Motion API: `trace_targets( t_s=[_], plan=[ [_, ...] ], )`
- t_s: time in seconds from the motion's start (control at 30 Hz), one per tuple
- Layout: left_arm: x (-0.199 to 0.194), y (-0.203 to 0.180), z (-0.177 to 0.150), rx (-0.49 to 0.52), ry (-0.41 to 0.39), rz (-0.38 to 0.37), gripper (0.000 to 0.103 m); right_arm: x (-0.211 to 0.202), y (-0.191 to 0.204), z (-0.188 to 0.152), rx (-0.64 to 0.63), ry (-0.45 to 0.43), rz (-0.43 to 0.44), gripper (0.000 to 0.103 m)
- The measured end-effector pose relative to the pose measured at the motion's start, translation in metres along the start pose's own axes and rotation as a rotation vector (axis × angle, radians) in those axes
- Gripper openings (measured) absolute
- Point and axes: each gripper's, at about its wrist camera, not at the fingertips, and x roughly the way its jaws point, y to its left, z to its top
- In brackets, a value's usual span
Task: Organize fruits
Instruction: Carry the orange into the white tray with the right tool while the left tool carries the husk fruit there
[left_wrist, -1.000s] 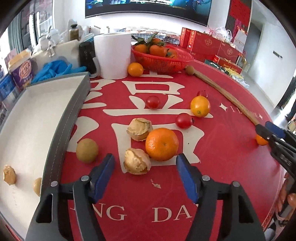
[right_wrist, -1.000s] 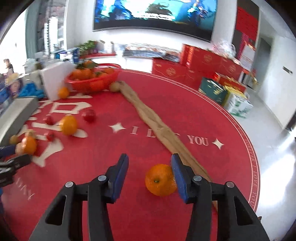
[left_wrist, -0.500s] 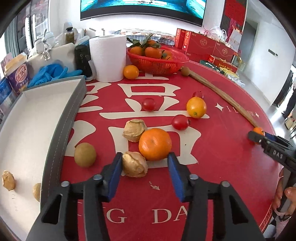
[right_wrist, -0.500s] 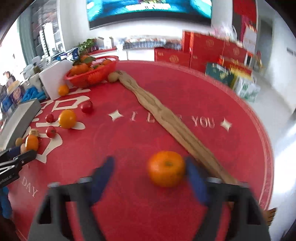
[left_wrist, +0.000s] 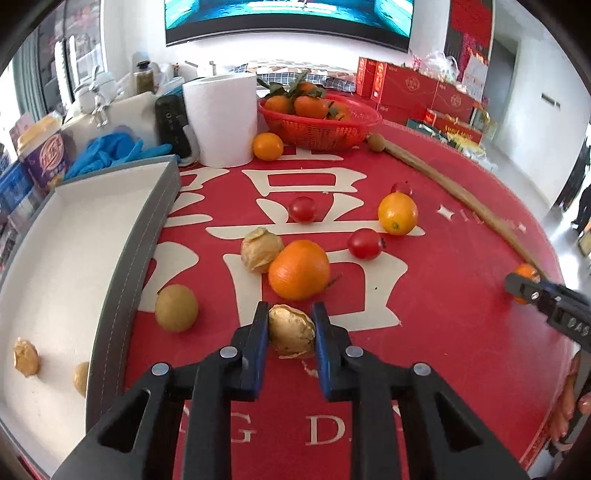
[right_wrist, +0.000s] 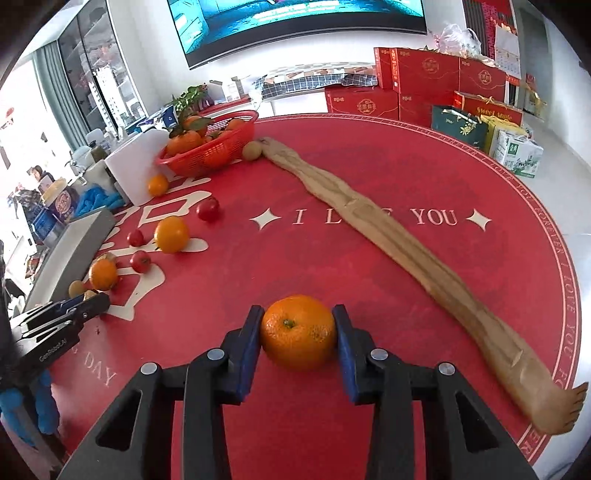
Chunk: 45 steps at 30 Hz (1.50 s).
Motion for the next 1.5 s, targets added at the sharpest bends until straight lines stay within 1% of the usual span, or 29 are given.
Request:
trace_targets(
  t_s=[0.1, 0.3, 0.47, 0.63, 0.77, 0.93, 1.07, 1.23, 1.33, 1.43, 1.5],
  plan=[
    [-0.010, 0.005, 0.001, -0.020, -0.016, -0.022, 0.024, 0.000, 0.005, 0.001, -0.005, 0.007, 0.008, 0.039],
    [-0.022, 0.011, 0.006, -0.020, -0.056, 0.002, 0.024, 0.004, 0.022, 0.001, -0.025, 0.019, 0.013, 0.039],
    [-0.021, 0.014, 0.004, -0.032, -0.053, -0.002, 0.024, 0.008, 0.035, 0.003, -0.047, 0.041, 0.028, 0.039],
    [-0.030, 0.021, 0.005, -0.040, -0.083, 0.002, 0.024, 0.013, 0.047, 0.005, -0.056, 0.065, 0.048, 0.039],
    [-0.038, 0.032, 0.007, -0.052, -0.112, 0.021, 0.024, 0.017, 0.062, 0.008, -0.064, 0.088, 0.076, 0.039],
    [-0.042, 0.054, 0.007, -0.094, -0.125, 0.037, 0.024, 0.020, 0.086, 0.011, -0.105, 0.096, 0.093, 0.039],
    [-0.048, 0.076, 0.007, -0.135, -0.145, 0.063, 0.024, 0.022, 0.108, 0.017, -0.139, 0.101, 0.120, 0.039],
    [-0.055, 0.103, 0.004, -0.179, -0.175, 0.120, 0.024, 0.026, 0.142, 0.026, -0.180, 0.112, 0.169, 0.039],
    [-0.057, 0.120, 0.002, -0.210, -0.181, 0.150, 0.024, 0.030, 0.166, 0.032, -0.213, 0.120, 0.205, 0.039],
    [-0.057, 0.137, -0.003, -0.236, -0.185, 0.206, 0.024, 0.034, 0.197, 0.037, -0.254, 0.124, 0.248, 0.039],
    [-0.057, 0.146, -0.007, -0.260, -0.177, 0.215, 0.024, 0.037, 0.215, 0.039, -0.271, 0.130, 0.279, 0.039]
  ],
)
